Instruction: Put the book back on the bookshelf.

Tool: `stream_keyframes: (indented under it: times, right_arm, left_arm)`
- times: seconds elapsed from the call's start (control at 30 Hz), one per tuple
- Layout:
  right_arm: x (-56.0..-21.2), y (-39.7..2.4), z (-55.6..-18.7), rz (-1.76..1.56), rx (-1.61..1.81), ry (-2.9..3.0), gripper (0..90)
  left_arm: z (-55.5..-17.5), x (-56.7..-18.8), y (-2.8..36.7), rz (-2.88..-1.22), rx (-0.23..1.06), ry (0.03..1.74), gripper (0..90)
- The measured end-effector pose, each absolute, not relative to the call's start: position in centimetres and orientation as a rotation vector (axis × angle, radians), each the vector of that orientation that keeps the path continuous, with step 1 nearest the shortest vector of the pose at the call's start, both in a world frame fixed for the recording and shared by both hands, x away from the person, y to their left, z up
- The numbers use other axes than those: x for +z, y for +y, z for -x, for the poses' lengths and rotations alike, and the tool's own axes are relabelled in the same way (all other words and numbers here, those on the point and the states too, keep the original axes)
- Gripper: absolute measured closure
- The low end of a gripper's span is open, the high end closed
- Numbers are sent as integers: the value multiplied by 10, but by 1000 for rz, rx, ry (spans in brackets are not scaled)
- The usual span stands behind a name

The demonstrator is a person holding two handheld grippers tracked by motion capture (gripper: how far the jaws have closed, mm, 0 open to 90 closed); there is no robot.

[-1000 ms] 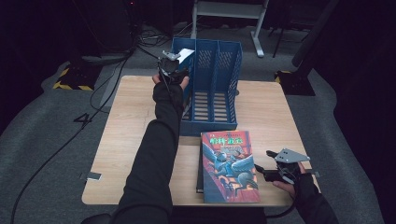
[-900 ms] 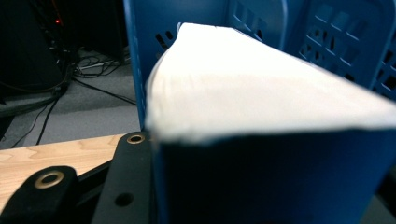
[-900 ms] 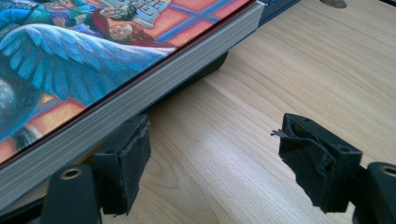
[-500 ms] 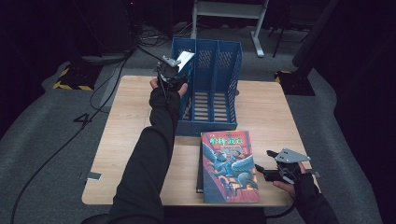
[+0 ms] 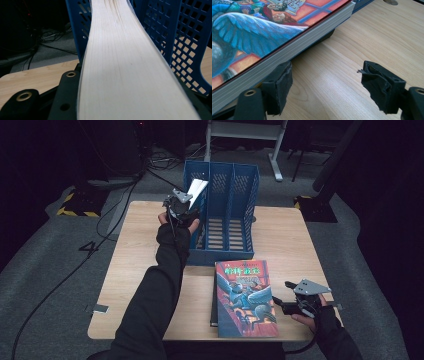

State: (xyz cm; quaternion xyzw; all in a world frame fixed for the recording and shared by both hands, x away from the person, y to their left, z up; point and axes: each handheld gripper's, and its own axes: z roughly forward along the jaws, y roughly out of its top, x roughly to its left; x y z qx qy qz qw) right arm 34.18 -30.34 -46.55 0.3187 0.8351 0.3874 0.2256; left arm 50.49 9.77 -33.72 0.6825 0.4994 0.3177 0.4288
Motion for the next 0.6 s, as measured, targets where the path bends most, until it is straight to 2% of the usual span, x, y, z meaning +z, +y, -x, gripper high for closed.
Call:
stream_keyframes:
  times: [0.1,0.37,0.43,0.6]
  right_arm:
    - [-466,-303,-342,-880,1065,2305,254]
    - [-466,-303,-341,-872,1059,2301,254]
    - [-466,-302,-341,-873,1056,2305,254]
    - [-466,-302,-342,-878,1057,2303,253]
  left_arm:
    - [-502,-339,99,-1713,787,1231,532]
    - [-497,-342,101,-1725,807,1225,502]
    - [-497,-343,102,-1716,801,1235,457]
    - [-499,-342,104,-1726,805,1246,462]
